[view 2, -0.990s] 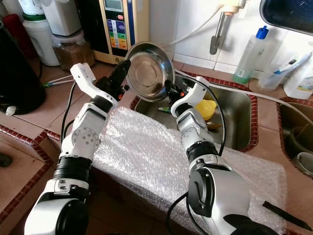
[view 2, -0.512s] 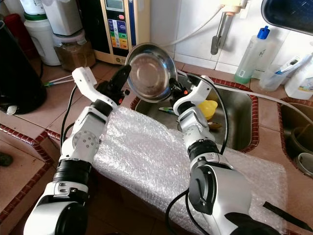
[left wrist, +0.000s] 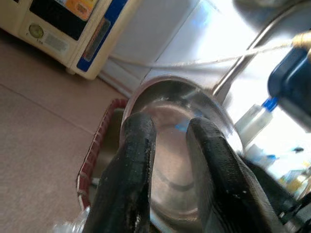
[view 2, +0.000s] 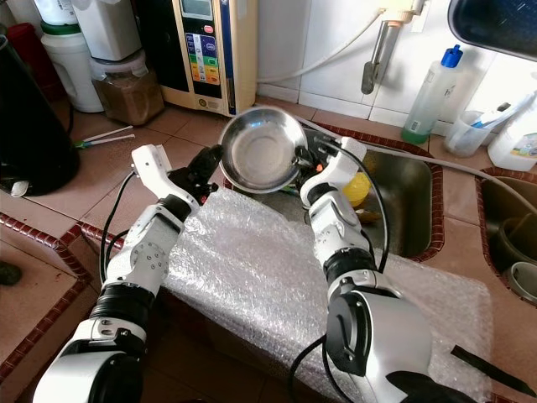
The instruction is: Kitchen organization
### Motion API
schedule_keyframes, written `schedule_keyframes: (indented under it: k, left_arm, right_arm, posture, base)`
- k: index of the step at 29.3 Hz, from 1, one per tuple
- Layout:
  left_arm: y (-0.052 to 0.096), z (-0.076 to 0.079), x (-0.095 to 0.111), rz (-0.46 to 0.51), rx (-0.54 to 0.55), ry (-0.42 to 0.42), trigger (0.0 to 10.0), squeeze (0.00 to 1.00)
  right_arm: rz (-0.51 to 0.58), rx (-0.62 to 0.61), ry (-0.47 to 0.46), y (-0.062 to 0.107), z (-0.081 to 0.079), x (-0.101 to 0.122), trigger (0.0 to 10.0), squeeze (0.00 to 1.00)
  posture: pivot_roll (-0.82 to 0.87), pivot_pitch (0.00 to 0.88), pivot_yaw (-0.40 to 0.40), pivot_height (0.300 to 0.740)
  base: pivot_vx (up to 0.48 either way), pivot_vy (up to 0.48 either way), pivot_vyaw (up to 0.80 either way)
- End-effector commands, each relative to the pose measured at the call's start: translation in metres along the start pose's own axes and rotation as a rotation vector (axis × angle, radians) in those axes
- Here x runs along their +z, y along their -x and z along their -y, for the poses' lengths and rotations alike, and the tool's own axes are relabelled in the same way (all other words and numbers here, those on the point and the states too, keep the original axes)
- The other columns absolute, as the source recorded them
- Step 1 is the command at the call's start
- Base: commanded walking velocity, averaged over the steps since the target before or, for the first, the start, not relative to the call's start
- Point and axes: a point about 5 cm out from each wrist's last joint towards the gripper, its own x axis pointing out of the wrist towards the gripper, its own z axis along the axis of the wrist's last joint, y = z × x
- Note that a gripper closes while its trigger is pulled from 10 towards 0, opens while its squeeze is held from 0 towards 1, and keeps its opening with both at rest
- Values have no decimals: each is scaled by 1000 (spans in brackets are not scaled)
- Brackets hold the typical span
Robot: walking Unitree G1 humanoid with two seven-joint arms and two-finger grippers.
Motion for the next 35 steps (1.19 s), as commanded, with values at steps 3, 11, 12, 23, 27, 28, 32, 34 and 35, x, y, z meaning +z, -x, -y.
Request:
schedule_keyframes:
  k: [3,11,12,23,27,28,32,34,35]
  left_arm:
    - [3,-2,-7,-49,-12,-41,10000,1000]
    - [11,-6,-16,-177,-83,-169,10000,1000]
    - [11,-6,-16,-177,-83,-169,10000,1000]
    - [12,-1,-24,-282,-168,-288,10000,1000]
    - [12,-1,-26,-296,-173,-307,10000,1000]
    - [13,1,-27,-305,-193,-316,10000,1000]
    - [14,1,-27,-319,-207,-345,10000,1000]
    - [15,0,-28,-332,-206,-351,10000,1000]
    - [15,0,-29,-334,-207,-352,10000,1000]
  right_arm:
    - [15,-29,59,0,2,4,0,0]
    - [81,-227,174,6,30,24,0,0]
    - [81,-227,174,6,30,24,0,0]
    - [-19,-478,384,24,70,19,0,0]
    - [-44,-504,403,27,74,15,0,0]
    - [-53,-506,390,28,74,12,0,0]
    - [-64,-499,384,28,73,9,8118,0]
    - [-76,-504,383,28,72,6,10000,1000]
    - [-78,-506,381,28,72,6,10000,1000]
  posture:
    - [63,0,-8,740]
    - [66,0,-7,740]
    - [66,0,-7,740]
    - [64,0,1,740]
    - [66,0,2,740]
    - [69,0,4,740]
    - [73,0,6,740]
    - [75,0,6,740]
    - [75,0,6,740]
  base:
    - [0,0,0]
    - [0,0,0]
    - [0,0,0]
    - [0,0,0]
    - [0,0,0]
    - [0,0,0]
    - [0,0,0]
    - [0,0,0]
    - [0,0,0]
